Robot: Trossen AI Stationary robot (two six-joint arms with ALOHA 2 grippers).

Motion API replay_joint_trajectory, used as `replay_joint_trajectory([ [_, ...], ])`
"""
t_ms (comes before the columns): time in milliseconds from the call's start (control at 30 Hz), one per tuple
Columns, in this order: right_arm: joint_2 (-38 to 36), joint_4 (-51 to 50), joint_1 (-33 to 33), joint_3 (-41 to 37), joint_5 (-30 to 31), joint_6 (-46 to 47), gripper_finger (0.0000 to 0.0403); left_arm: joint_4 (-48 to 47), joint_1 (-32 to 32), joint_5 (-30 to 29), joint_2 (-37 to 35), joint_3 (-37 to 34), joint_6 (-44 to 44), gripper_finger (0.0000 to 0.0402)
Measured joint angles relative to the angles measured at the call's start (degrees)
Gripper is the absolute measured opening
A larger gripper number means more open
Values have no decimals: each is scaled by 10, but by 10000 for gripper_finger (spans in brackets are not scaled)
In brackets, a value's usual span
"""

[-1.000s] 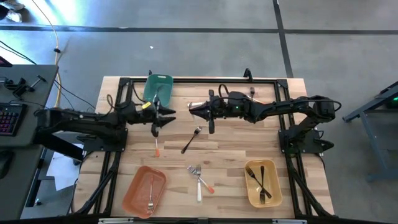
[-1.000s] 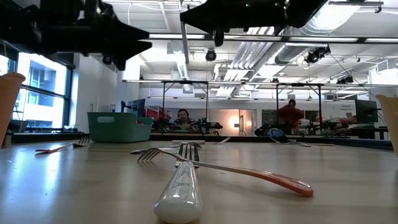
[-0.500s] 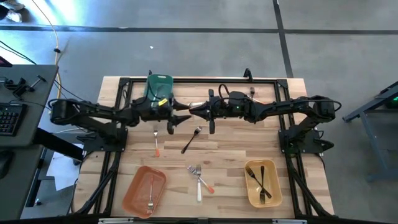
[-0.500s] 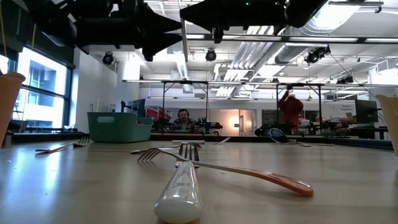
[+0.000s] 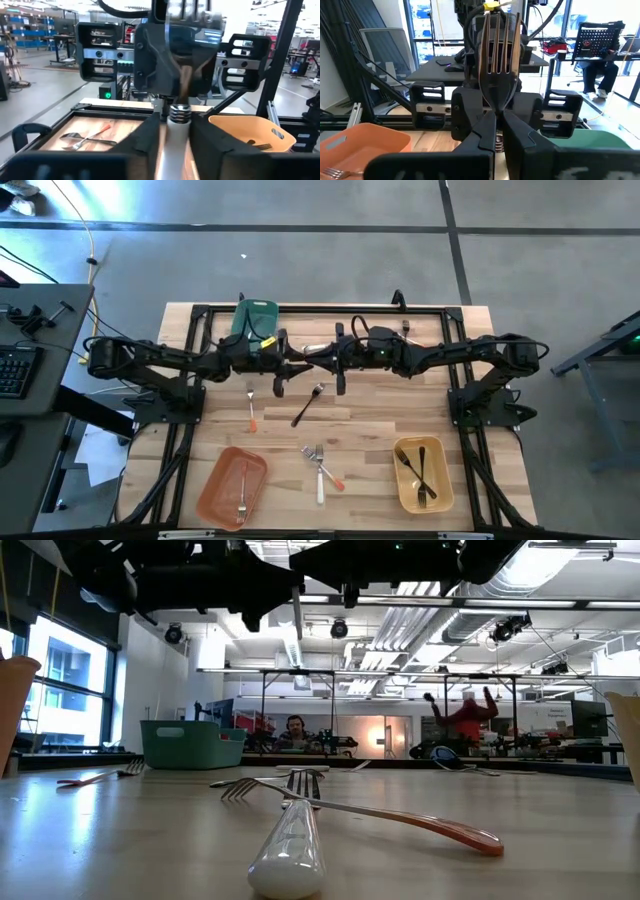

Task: Sort silverware by color (type)
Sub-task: Put the white fork into the green bin

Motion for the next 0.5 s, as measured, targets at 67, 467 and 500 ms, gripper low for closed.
replay_joint_trajectory([
  [67,0,0,0,0,1,0,0,0,0,1,0,0,4,48],
  [467,-1,-27,0,0,50,-11,45,-30,40,33,-12,0,0,38],
  [500,-1,-35,0,0,68,-12,59,-44,46,31,-18,0,0,38],
])
